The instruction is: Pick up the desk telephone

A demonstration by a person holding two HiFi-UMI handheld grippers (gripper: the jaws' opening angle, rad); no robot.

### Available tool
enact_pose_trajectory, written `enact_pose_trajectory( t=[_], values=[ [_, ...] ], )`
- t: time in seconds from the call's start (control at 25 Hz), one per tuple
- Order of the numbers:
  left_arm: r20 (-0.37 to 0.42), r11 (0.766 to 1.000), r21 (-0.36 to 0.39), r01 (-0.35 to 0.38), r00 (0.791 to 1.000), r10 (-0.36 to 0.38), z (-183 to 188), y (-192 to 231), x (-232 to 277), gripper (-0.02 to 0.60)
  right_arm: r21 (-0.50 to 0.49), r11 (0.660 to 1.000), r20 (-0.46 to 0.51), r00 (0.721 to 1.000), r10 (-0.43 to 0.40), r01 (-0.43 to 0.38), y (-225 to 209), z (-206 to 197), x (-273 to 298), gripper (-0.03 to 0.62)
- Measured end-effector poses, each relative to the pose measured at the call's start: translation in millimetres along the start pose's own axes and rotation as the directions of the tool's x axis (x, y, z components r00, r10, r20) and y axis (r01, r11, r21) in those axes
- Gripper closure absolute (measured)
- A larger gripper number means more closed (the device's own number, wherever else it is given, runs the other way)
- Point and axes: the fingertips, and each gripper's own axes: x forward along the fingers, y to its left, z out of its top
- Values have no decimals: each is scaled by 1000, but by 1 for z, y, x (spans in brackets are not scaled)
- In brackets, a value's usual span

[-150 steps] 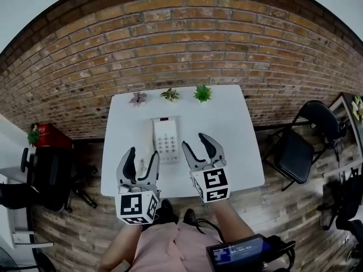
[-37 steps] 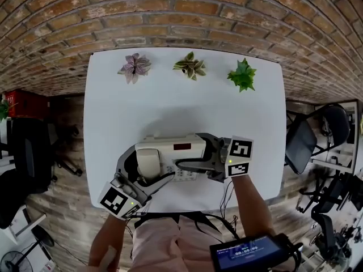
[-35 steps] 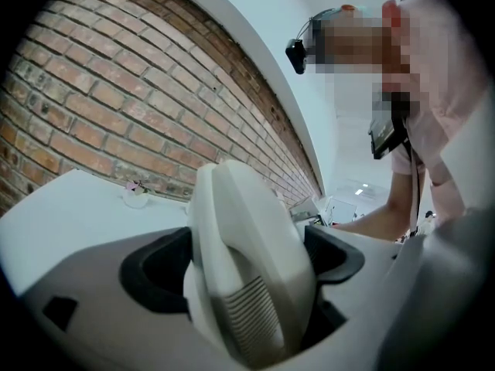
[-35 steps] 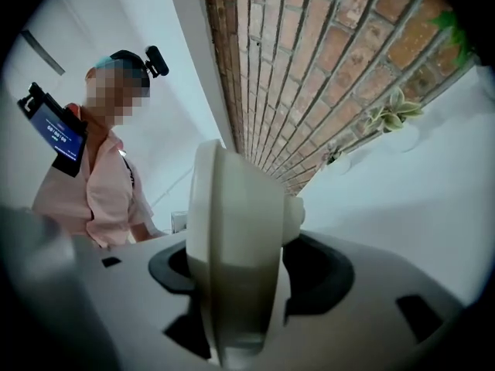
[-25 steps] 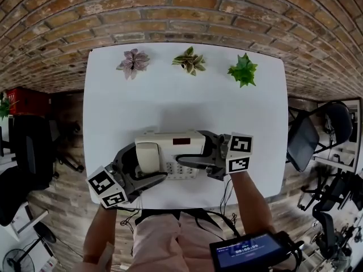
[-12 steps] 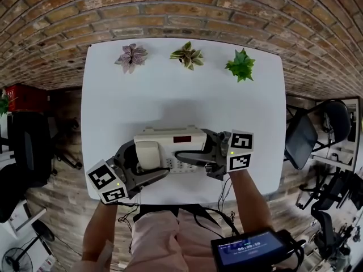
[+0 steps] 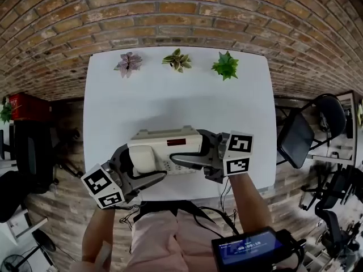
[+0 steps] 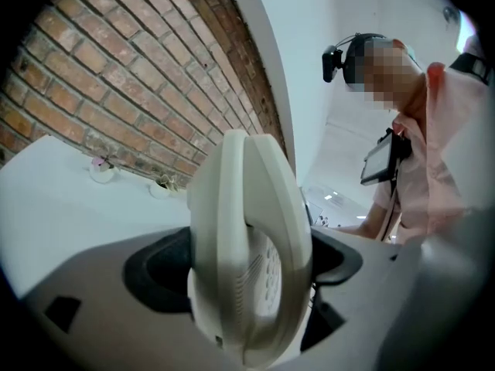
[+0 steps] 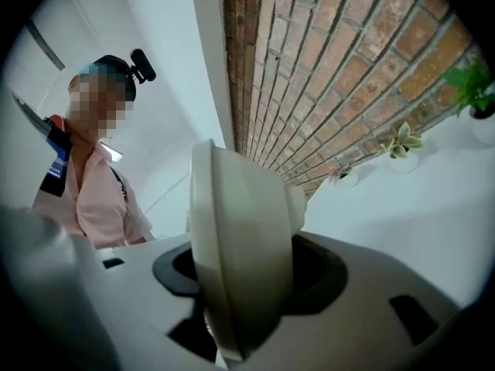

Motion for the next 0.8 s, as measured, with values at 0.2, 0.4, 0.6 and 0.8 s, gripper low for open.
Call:
enact_pose_trajectory(
  t=[0.2,0.4,0.6,0.8],
  values=[
    [-3,998,68,20,1000,-20,27,-34,-2,132,-56,998,47,999,-9,12,36,23,-13,359],
    [-25,992,126,25,999,-22,48,-68,-5,132,-125,992,51,998,-27,33,73,42,-23,359],
    [-11,984,174,27,1000,-26,73,-101,-7,133,-187,981,59,998,-38,48,109,64,-36,358],
    [-2,975,219,32,999,-33,100,-135,-7,133,-234,970,116,993,-30,57,143,88,-49,357]
  ],
)
